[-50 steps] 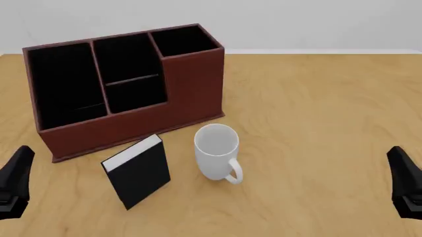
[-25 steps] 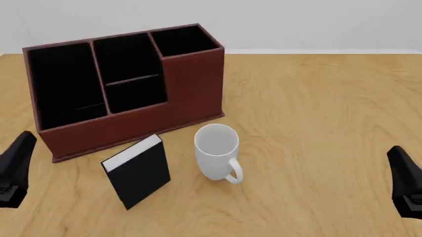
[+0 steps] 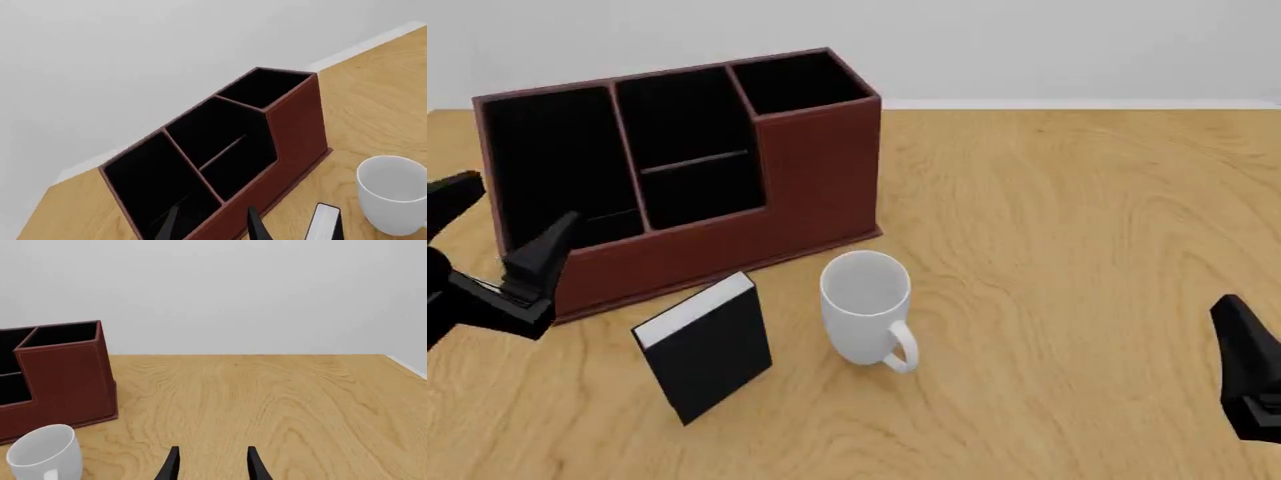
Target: Pick up the book and place it in the front compartment of the caddy.
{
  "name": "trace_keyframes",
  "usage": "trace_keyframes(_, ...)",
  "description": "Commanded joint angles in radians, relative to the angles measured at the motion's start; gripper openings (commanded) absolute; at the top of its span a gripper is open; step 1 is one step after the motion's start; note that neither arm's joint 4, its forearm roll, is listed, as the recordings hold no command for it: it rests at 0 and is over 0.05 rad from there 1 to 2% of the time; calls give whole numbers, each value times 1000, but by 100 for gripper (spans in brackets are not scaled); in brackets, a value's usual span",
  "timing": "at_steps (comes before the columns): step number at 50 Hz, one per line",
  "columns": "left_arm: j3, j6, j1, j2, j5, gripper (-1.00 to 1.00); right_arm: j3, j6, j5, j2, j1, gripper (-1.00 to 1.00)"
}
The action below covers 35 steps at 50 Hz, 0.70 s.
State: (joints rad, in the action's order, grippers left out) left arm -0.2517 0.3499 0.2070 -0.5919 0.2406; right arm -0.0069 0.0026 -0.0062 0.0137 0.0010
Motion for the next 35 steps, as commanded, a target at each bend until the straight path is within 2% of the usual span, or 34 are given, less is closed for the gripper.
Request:
trace_keyframes(1, -138, 156, 33, -173, -90, 100, 1, -1, -4, 4, 0, 100)
trace_keyframes(8, -225, 198, 63, -195, -189, 100, 2, 0, -13, 11, 0, 100)
trace_keyframes(12, -270, 219, 77, -295, -247, 100, 2, -1, -11, 9, 1, 100)
trace_keyframes(13, -264, 244, 91, -290, -242, 100, 1, 0, -10, 8, 0, 100)
trace_keyframes(16, -311, 211, 88, -350, -310, 100, 1, 0, -8, 7, 1, 100)
trace_keyframes(17, -309, 239, 63, -375, -314, 100, 0, 0, -5, 4, 1, 100)
trace_keyframes(18, -332, 213, 62, -383, -338, 100, 0, 1, -2, 3, 1, 100)
trace_keyframes(20, -343, 223, 79, -362, -349, 100, -1, 0, -1, 1, 1, 100)
trace_keyframes(21, -361, 206, 91, -377, -373, 100, 0, 1, -3, 2, 1, 100)
trace_keyframes(24, -375, 237, 84, -390, -398, 100, 2, 0, -7, 4, 1, 100)
trace_keyframes(26, -424, 192, 106, -425, -462, 100, 0, 0, -1, 1, 1, 100)
trace_keyframes(29, -433, 202, 106, -429, -485, 100, 0, 0, -1, 1, 1, 100)
trace_keyframes(31, -465, 162, 118, -461, -530, 100, -1, 0, 0, 1, 1, 100)
trace_keyframes(32, -456, 183, 110, -446, -521, 100, 0, 0, -3, 2, 1, 100)
trace_keyframes(35, -472, 174, 114, -458, -547, 100, -1, 0, 1, 0, 1, 100)
